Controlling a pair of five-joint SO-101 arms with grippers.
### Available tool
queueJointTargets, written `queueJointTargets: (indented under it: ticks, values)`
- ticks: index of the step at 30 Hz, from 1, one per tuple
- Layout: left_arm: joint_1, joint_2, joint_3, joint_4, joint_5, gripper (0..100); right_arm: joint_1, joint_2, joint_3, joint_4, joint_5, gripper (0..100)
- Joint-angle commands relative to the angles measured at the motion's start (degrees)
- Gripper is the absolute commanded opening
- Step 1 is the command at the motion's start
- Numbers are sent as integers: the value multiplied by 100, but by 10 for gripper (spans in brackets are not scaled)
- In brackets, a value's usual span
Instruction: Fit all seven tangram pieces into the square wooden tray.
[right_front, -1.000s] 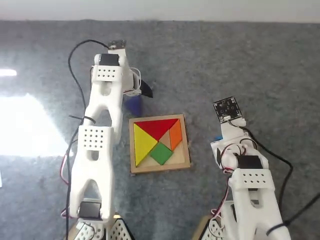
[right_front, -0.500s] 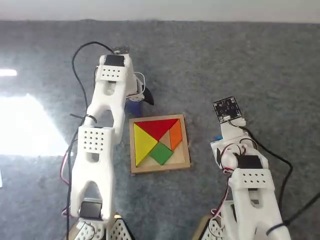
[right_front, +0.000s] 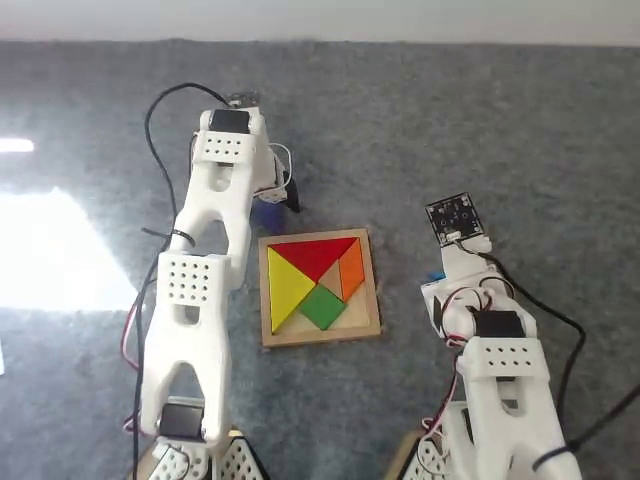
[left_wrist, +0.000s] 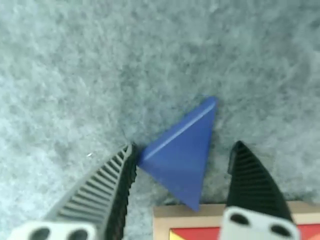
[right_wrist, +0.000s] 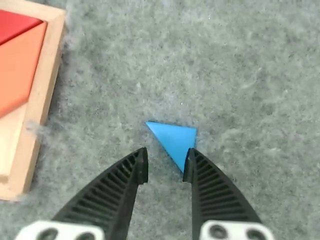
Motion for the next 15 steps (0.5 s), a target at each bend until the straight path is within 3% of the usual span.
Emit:
queueJointTargets:
  ticks: [1, 15]
  values:
    - [167, 79, 48, 193, -149, 245, -31, -198, -35, -127, 70, 133]
    - [114, 79, 57, 211, -360, 172, -31, -198, -35, -119, 70, 135]
